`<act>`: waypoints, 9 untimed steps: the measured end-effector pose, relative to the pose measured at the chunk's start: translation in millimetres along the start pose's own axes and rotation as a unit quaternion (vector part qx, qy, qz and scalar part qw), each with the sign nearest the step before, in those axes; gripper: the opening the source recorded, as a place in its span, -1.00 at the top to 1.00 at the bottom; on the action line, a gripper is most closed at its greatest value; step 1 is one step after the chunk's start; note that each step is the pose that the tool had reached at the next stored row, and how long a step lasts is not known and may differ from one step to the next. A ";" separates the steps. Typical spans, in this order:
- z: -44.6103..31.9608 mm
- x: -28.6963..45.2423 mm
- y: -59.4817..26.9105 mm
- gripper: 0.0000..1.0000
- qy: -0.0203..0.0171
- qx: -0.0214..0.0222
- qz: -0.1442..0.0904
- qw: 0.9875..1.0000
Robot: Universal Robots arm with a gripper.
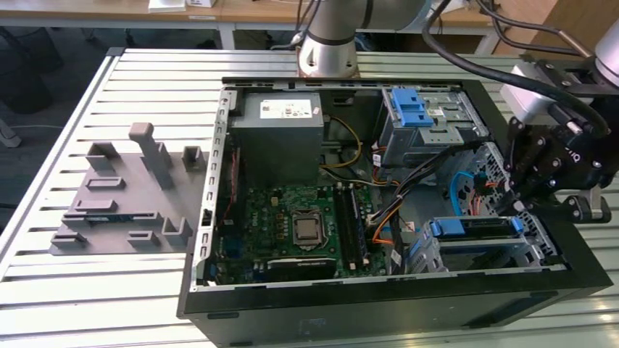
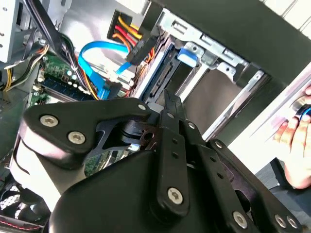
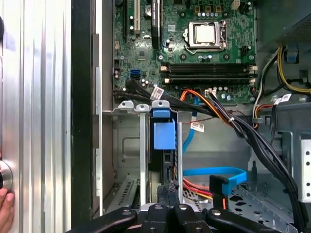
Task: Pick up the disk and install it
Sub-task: 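Insert the first disk wire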
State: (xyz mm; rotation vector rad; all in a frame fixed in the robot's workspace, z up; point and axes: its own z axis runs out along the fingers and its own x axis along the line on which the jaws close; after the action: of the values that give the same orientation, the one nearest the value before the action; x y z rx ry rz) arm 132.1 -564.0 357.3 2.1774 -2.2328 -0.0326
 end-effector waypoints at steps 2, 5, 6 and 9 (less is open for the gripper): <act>-0.1 -0.7 -0.8 0.79 0.000 0.000 0.000 1.000; -0.7 -3.0 -0.8 0.79 0.000 0.000 0.003 1.000; -0.9 -3.8 -0.9 0.79 0.000 0.001 0.004 1.000; -2.3 -6.6 -0.8 0.79 -0.001 0.002 0.007 1.000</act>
State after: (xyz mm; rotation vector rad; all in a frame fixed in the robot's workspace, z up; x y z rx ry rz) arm 133.1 -557.4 359.6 2.1635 -2.2511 -0.0295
